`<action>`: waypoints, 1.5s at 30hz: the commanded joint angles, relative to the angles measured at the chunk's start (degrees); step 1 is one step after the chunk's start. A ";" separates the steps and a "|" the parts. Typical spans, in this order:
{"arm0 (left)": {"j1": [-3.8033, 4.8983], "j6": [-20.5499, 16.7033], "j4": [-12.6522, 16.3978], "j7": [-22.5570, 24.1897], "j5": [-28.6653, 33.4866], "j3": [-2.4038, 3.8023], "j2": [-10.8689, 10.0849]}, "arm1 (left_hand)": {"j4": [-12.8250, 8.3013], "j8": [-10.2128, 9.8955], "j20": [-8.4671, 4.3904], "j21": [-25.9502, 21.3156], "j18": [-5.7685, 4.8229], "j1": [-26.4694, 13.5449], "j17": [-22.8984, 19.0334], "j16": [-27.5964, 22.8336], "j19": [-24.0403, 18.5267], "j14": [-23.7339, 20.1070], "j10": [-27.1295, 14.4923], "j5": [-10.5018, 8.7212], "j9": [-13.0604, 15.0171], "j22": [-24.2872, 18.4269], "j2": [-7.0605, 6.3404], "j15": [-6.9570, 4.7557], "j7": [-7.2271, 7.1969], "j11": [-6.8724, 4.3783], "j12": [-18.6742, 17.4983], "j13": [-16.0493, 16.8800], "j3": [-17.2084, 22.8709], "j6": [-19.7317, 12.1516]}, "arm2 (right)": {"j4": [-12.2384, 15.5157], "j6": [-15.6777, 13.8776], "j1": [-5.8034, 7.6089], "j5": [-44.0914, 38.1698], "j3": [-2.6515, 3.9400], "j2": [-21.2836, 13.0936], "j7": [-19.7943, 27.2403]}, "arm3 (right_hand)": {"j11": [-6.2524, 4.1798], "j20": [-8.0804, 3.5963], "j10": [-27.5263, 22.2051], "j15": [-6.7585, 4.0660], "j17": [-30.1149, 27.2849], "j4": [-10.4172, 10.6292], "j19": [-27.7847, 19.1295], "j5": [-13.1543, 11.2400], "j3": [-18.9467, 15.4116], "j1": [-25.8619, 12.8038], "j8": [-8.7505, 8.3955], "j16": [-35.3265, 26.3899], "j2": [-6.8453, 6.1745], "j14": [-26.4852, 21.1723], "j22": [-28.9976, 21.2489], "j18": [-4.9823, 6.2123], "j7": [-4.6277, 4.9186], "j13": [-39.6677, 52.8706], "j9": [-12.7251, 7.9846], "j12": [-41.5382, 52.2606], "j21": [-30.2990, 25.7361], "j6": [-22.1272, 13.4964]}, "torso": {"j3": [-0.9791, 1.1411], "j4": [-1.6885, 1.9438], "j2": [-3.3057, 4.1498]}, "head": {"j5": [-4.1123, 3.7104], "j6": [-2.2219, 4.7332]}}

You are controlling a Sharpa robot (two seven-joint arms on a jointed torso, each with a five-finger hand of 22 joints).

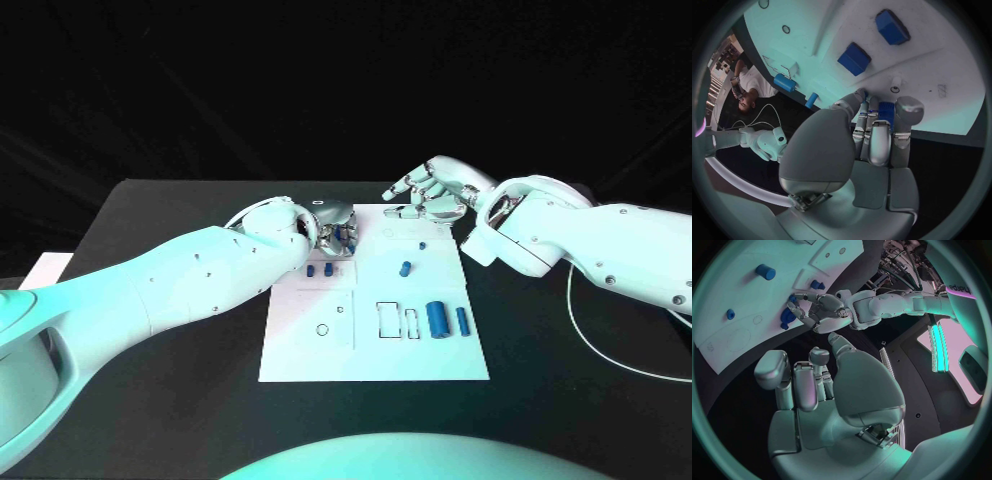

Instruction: Assemble the parts on the task board

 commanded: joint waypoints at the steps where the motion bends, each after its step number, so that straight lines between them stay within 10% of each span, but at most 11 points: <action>1: -0.51 2.56 -0.10 0.25 -0.05 -0.24 0.16 | -0.07 -0.31 -0.14 0.63 -0.49 0.47 0.13 0.29 0.51 0.48 0.35 -0.06 -0.10 0.32 -0.24 0.13 0.02 0.11 -0.45 -0.07 0.49 0.25 | 0.05 0.14 -0.03 -0.07 0.00 0.07 0.21 | -0.04 -0.08 -0.08 -0.04 -0.05 0.18 -0.44 0.38 0.10 0.00 0.38 -0.31 0.54 2.56 -0.08 0.59 -0.13 0.00 -0.04 0.28 -0.34 0.38 | 0.00 0.03 0.00 | 0.02 0.02; 16: -0.53 2.50 0.33 0.49 0.37 -0.24 0.18 | -0.50 -1.76 0.02 2.51 -0.76 -0.12 -0.11 0.46 0.62 0.79 -0.91 -0.31 -0.69 1.87 -1.04 0.35 0.24 0.50 -2.44 -0.39 1.89 -1.12 | -0.04 0.42 -0.03 -0.07 0.00 0.19 0.28 | -0.04 -0.09 -0.10 -0.04 -0.07 0.19 -0.42 0.52 0.15 0.06 0.38 -0.34 0.59 2.56 -0.08 0.59 -0.12 -0.01 -0.05 0.30 -0.36 0.36 | 0.05 -0.03 -0.01 | 0.00 -0.09; 34: -0.54 1.84 0.30 0.46 0.50 -0.14 -0.12 | -3.58 -0.50 -0.76 9.45 -1.69 0.23 1.06 1.24 2.26 2.48 6.41 -0.78 0.30 5.98 0.97 -0.73 -0.20 -0.71 -3.67 0.70 7.99 4.91 | -0.17 0.57 -0.03 -0.07 0.00 0.39 0.33 | -0.04 -0.09 -0.10 -0.04 -0.07 0.19 -0.42 0.52 0.15 0.06 0.38 -0.34 0.59 2.56 -0.08 0.59 -0.12 -0.01 -0.05 0.30 -0.36 0.36 | 0.04 -0.03 -0.01 | -0.06 -0.08; 45: -0.29 0.73 4.62 -0.51 5.79 1.95 -3.91 | -3.99 -0.85 -0.85 10.21 -1.81 -0.49 0.74 1.12 2.45 2.54 6.66 -0.65 0.27 6.47 0.52 -0.71 -0.01 -0.66 -4.53 0.74 8.41 4.99 | -0.38 0.68 -0.03 -0.05 0.00 0.43 0.34 | -0.04 -0.09 -0.10 -0.04 -0.07 0.19 -0.42 0.52 0.15 0.06 0.38 -0.34 0.59 2.56 -0.08 0.59 -0.12 -0.01 -0.05 0.30 -0.36 0.36 | 0.04 0.13 -0.12 | -0.22 0.12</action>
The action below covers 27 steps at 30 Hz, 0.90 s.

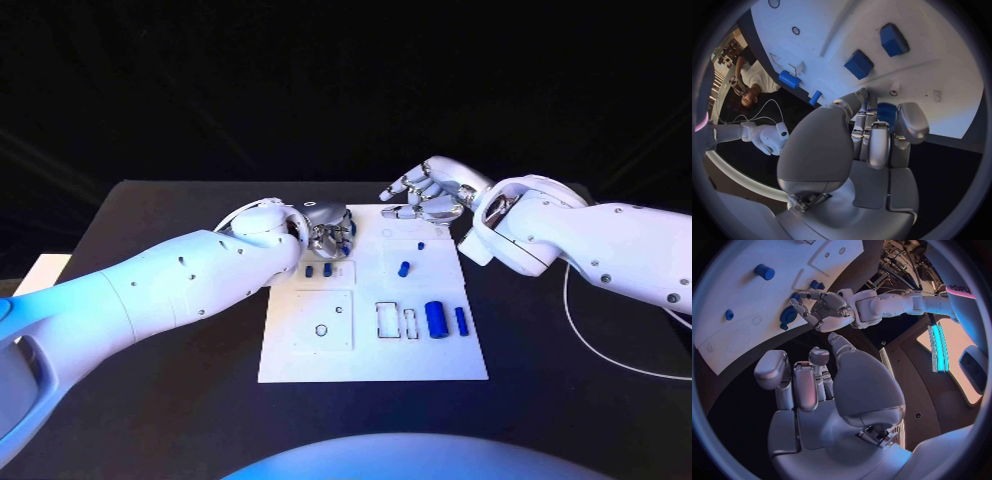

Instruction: Assemble the parts on the task board

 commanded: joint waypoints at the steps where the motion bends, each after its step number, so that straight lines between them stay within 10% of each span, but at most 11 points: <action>1: 0.43 0.46 2.11 -0.74 4.24 0.75 -1.66 | -0.09 -0.18 -0.03 0.35 -0.94 -0.61 -0.17 0.18 0.42 1.22 0.30 0.09 0.00 3.42 -0.19 -0.17 0.12 0.18 -0.33 -0.06 0.40 0.18 | -0.07 0.54 -0.03 -0.07 0.01 0.06 0.33 | -0.04 -0.09 -0.10 -0.04 -0.07 0.20 -0.42 0.20 0.15 0.06 0.38 -0.34 0.59 2.56 -0.08 0.58 -0.12 -0.02 -0.05 0.30 -0.36 0.35 | 0.04 0.14 -0.12 | 0.01 0.08; 14: 1.38 2.33 7.47 -2.16 6.94 1.86 -8.87 | -0.19 -0.47 0.00 0.47 -0.97 -1.43 -0.47 0.05 0.42 1.20 0.50 0.34 -0.04 3.61 -0.60 -0.11 0.11 0.23 -0.97 -0.01 0.54 0.23 | -0.37 0.57 -0.13 0.03 0.01 -0.10 0.36 | -0.04 -0.09 -0.10 -0.04 -0.07 0.20 -0.42 0.20 0.15 0.06 0.38 -0.34 0.59 2.56 -0.08 0.58 -0.12 -0.02 -0.05 0.30 -0.36 0.35 | -0.11 0.76 -0.28 | -0.05 0.12; 27: 0.25 0.40 5.73 -1.34 7.32 1.81 -8.55 | -0.18 -0.53 0.01 0.49 -0.97 -1.65 -0.48 0.04 0.41 1.21 0.55 0.40 -0.05 3.65 -0.68 -0.11 0.09 0.22 -1.13 0.01 0.57 0.28 | -0.38 0.59 -0.35 0.05 0.01 -0.02 0.54 | -0.03 -0.09 -0.02 -0.04 -0.03 0.24 -0.39 0.31 0.17 0.07 0.40 -0.33 0.61 2.59 -0.06 0.57 -0.11 0.09 -0.05 0.46 -0.36 0.37 | -0.02 0.39 -0.14 | 0.27 0.11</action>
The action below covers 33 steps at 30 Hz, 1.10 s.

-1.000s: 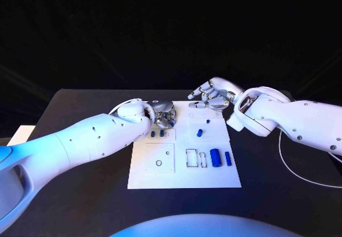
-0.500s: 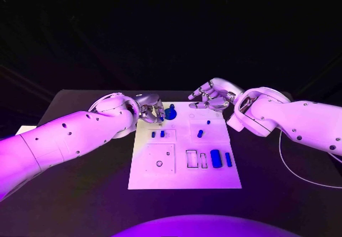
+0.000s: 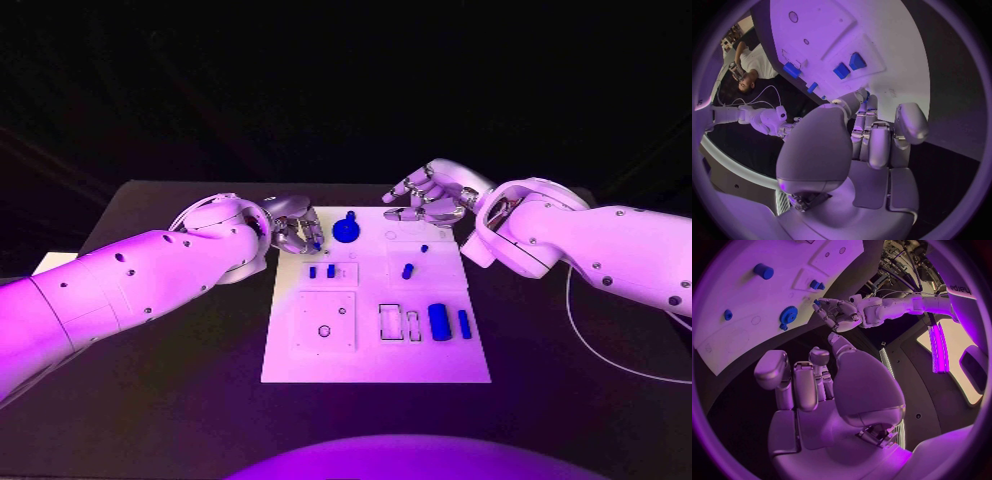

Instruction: Assemble the parts on the task board

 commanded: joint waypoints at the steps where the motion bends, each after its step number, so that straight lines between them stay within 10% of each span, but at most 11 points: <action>1: -0.22 -0.54 -0.59 0.56 0.70 -0.02 0.74 | 0.08 -0.17 0.01 0.28 -0.97 -0.44 0.03 0.04 0.41 1.21 0.25 0.20 -0.03 3.67 0.06 -0.12 0.09 0.14 -0.08 0.00 0.32 0.30 | -0.01 0.55 -0.09 -0.03 0.01 0.05 0.50 | -0.03 -0.09 -0.02 -0.04 -0.04 0.24 -0.39 0.31 0.17 0.07 0.18 -0.33 0.61 2.59 -0.06 0.58 -0.11 0.09 -0.05 0.17 -0.36 0.38 | 0.06 -0.16 0.13 | 0.09 -0.05; 33: -1.57 -0.95 -2.67 -0.51 -0.89 -0.14 3.07 | -0.14 -0.23 -0.02 0.40 -0.97 -0.51 -0.07 0.00 0.44 1.23 0.48 0.25 -0.03 3.77 -0.10 -0.17 0.08 0.08 -0.27 0.06 0.45 0.43 | 0.11 0.71 -0.13 -0.02 0.01 0.01 0.54 | -0.03 -0.09 -0.02 -0.04 -0.04 0.24 -0.39 0.31 0.17 0.07 0.18 -0.33 0.61 2.59 -0.06 0.58 -0.11 0.09 -0.05 0.17 -0.36 0.38 | 0.05 -0.06 0.04 | -0.08 -0.19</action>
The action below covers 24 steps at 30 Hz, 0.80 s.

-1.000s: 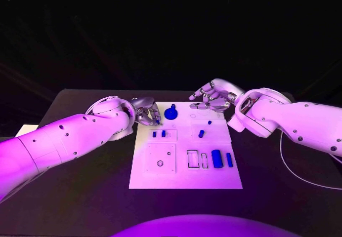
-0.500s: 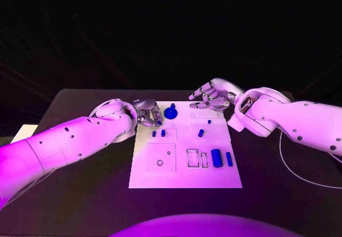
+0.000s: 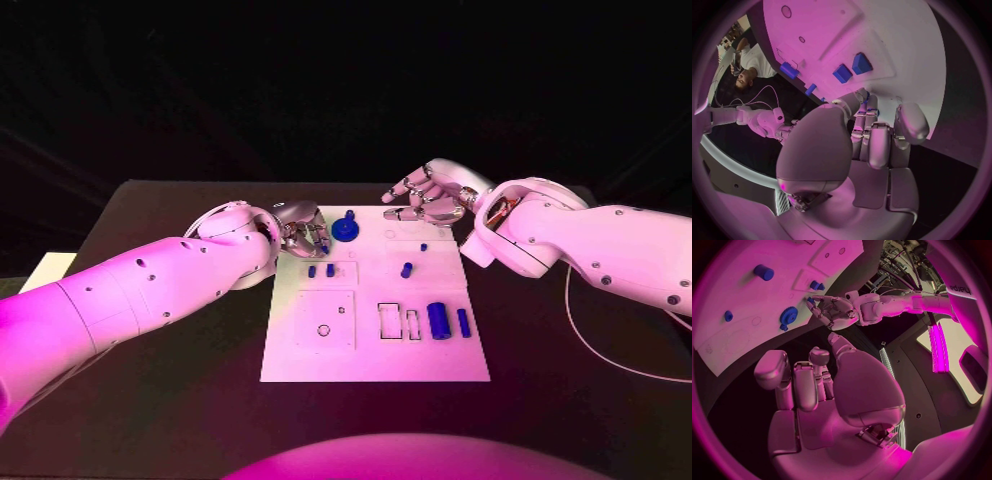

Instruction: Assemble the parts on the task board

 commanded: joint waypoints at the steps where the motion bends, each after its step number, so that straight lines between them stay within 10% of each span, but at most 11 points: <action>1: -0.03 1.28 -0.09 -0.62 -0.78 0.00 0.24 | 0.01 0.14 -0.03 0.17 -0.98 -0.52 -0.08 0.00 0.44 1.23 0.49 0.27 0.05 3.79 -0.09 -0.18 0.08 0.08 -0.27 0.07 0.30 0.45 | 0.03 0.65 -0.04 -0.07 0.01 0.06 0.48 | -0.03 -0.09 -0.02 -0.04 -0.03 0.24 -0.39 0.32 0.17 0.07 0.18 -0.33 0.61 2.59 -0.06 0.58 -0.11 0.09 -0.05 0.17 -0.36 0.38 | -0.05 -0.05 0.02 | 0.03 -0.03; 24: -0.01 2.58 -0.33 -1.69 -0.87 0.01 0.15 | -0.52 -3.39 1.01 -2.59 -0.65 -2.73 -2.37 -1.02 -0.66 0.43 -3.70 0.33 -2.39 3.27 -2.35 1.30 1.73 1.96 -4.08 -0.63 1.72 -6.61 | -0.09 0.70 -0.04 -0.05 0.01 -0.06 0.43 | -0.03 -0.09 -0.02 -0.04 -0.03 0.24 -0.39 0.32 0.17 0.07 0.18 -0.33 0.61 2.59 -0.06 0.58 -0.11 0.09 -0.05 0.17 -0.36 0.38 | -0.03 -0.01 0.01 | -0.06 -0.06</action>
